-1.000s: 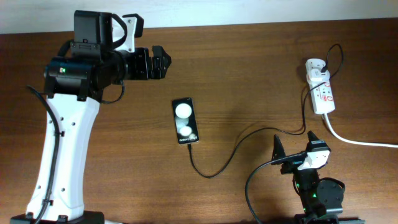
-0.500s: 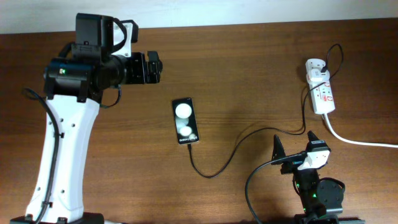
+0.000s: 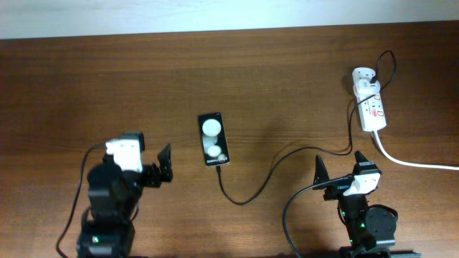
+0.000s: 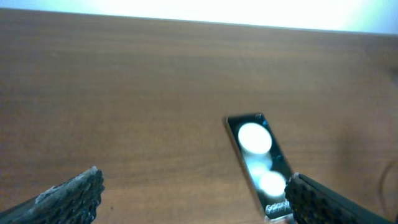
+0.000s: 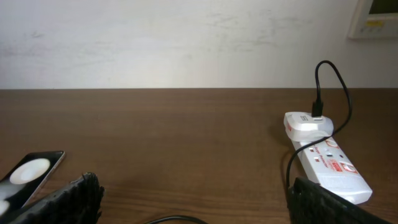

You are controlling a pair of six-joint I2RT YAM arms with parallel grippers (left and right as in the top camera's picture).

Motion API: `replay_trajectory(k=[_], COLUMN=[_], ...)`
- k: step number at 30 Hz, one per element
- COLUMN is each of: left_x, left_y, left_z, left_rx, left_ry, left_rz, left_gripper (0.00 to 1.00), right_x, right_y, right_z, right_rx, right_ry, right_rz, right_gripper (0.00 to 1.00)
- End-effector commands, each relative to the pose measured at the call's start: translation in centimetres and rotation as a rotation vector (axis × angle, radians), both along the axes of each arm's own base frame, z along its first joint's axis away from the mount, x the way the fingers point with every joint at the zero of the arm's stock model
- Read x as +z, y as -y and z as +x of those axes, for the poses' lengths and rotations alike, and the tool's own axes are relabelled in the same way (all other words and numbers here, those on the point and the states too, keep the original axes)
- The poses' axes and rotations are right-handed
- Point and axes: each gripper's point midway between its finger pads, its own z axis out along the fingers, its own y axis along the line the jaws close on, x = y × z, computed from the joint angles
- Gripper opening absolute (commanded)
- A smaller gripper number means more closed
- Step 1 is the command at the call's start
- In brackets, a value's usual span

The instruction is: Plug charger to phone and switch on socket

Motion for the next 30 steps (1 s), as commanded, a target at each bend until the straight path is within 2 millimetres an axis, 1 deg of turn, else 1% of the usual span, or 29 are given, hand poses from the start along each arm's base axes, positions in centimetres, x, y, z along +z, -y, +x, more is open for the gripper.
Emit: replay_trajectory(k=[1, 3, 6, 9, 11, 13, 14, 15, 30], left_x=[-2.8, -3.2, -3.6, -4.4, -4.5, -3.8, -3.1, -2.1, -2.2], left_y=[-0.4, -0.4, -0.7, -1.4, -1.7, -2.2, -2.2, -2.3, -2.2], left_z=[-1.9, -2.3, -3.0, -3.3, -3.5, -3.8, -3.9, -4.0, -4.0], left_rx=[-0.033, -0.041, -0.046, -0.007, 0.005, 0.037, 0.04, 0.05, 0.047], left_ry=[0.063, 0.114, 0.253, 0.296, 0.314, 0.345, 0.374, 0.419, 0.413], left_rz=[0.097, 0.127, 0.193, 0.202, 0.204, 0.212, 0.212, 0.212, 0.211], left_gripper=[0.99, 0.99, 0.99, 0.99, 0.99, 0.99, 0.99, 0.99, 0.99], right_x=[-0.2, -0.2, -0.2, -0.2, -0.2, -0.2, -0.2, -0.2, -0.2], right_y=[-0.3, -0.3, -0.3, -0.3, -0.3, -0.3, -0.3, -0.3, -0.3], right_z=[0.0, 0.0, 0.0, 0.0, 0.0, 0.0, 0.0, 0.0, 0.0], right_rx=[0.012, 0.012, 0.012, 0.012, 0.012, 0.011, 0.012, 0.012, 0.012], right_ry=[-0.003, -0.003, -0.003, -0.003, -0.003, -0.003, -0.003, -0.003, -0.003], right_rz=[0.006, 0.006, 0.006, 0.006, 0.006, 0.006, 0.006, 0.006, 0.006], right_gripper=[0.99, 0.99, 0.99, 0.99, 0.99, 0.99, 0.99, 0.99, 0.99])
